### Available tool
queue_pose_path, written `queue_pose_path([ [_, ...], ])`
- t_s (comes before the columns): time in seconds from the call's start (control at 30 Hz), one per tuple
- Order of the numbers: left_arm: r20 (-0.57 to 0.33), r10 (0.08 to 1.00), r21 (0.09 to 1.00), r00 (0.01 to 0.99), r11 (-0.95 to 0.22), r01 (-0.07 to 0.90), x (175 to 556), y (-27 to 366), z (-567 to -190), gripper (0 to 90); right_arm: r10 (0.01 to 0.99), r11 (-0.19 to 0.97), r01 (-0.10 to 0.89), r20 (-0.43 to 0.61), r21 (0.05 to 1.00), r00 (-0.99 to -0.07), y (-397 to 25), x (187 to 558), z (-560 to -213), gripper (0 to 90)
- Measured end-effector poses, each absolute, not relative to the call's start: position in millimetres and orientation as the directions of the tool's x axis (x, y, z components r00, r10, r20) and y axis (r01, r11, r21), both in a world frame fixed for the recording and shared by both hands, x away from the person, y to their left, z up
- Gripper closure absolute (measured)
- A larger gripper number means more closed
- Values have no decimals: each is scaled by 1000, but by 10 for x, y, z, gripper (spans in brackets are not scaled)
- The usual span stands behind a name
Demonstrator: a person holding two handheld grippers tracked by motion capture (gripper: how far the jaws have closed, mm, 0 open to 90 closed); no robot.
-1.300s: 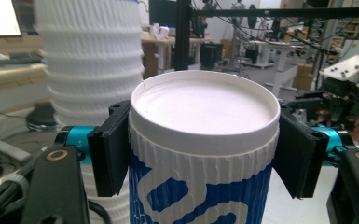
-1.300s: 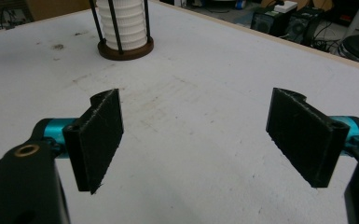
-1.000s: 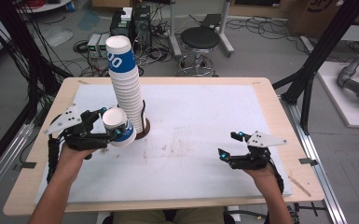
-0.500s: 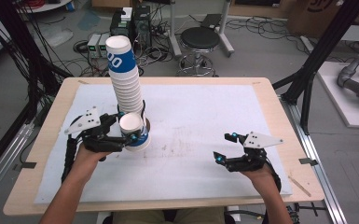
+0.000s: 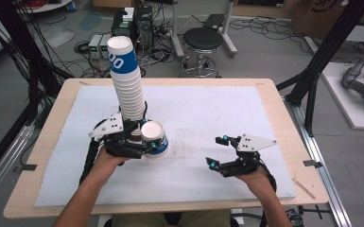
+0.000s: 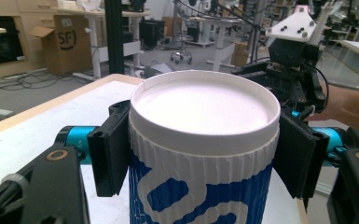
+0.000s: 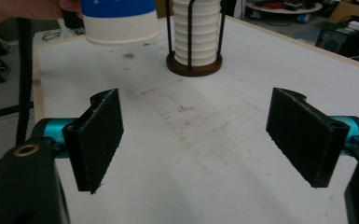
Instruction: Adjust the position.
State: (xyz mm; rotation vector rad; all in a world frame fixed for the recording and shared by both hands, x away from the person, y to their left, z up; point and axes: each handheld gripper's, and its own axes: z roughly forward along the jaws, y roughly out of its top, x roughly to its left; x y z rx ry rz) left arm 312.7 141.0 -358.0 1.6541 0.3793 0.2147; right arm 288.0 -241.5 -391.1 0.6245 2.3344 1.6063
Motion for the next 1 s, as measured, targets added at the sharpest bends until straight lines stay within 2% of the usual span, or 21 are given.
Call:
queue_pose_path([
  [0.6,-83,249,987,965,-116,114,3160,1059,-3628,294,314,286,199,104,937,-944,-2021,3018,-3933,191],
  [1.0,-101,205,985,974,-117,127,3161,892,-3672,296,259,289,191,116,938,-959,-1824,3050,-3975,191],
])
